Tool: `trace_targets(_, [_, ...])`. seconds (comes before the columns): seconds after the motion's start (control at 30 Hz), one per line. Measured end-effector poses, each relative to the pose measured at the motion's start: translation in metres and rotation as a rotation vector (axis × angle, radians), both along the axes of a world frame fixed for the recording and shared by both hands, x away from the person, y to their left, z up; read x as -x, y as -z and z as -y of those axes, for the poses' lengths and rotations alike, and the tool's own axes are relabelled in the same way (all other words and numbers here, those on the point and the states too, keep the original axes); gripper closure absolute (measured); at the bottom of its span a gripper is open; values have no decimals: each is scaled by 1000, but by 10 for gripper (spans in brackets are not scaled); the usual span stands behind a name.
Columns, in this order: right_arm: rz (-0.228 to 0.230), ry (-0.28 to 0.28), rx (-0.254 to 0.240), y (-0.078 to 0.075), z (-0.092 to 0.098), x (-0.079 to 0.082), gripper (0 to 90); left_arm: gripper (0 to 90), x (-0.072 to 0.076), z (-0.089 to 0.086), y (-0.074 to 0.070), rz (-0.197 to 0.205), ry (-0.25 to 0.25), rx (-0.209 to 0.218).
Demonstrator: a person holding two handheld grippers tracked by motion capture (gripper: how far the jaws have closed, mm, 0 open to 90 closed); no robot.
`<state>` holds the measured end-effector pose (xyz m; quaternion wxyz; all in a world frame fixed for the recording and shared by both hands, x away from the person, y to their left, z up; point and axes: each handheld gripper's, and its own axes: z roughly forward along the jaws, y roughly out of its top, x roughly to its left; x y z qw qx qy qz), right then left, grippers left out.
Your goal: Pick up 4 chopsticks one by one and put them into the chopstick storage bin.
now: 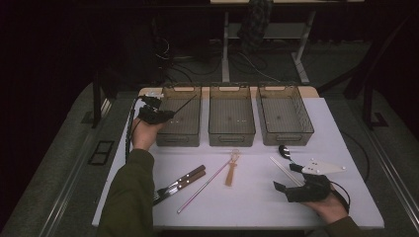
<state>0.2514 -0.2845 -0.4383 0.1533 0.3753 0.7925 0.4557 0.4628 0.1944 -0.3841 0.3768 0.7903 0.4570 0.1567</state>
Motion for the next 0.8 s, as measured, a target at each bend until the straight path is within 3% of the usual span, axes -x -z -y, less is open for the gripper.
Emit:
trace_targets(0.3, [0, 1, -2, 0, 0, 0, 105, 842, -5, 5, 6, -7, -7, 14])
trace_targets(0.63, [-4, 3, -3, 0, 0, 0, 105, 837, -9, 8, 12, -12, -19, -1])
trace_targets(0.8, [-4, 2, -2, 0, 0, 0, 105, 758, -8, 8, 12, -4, -32, 1])
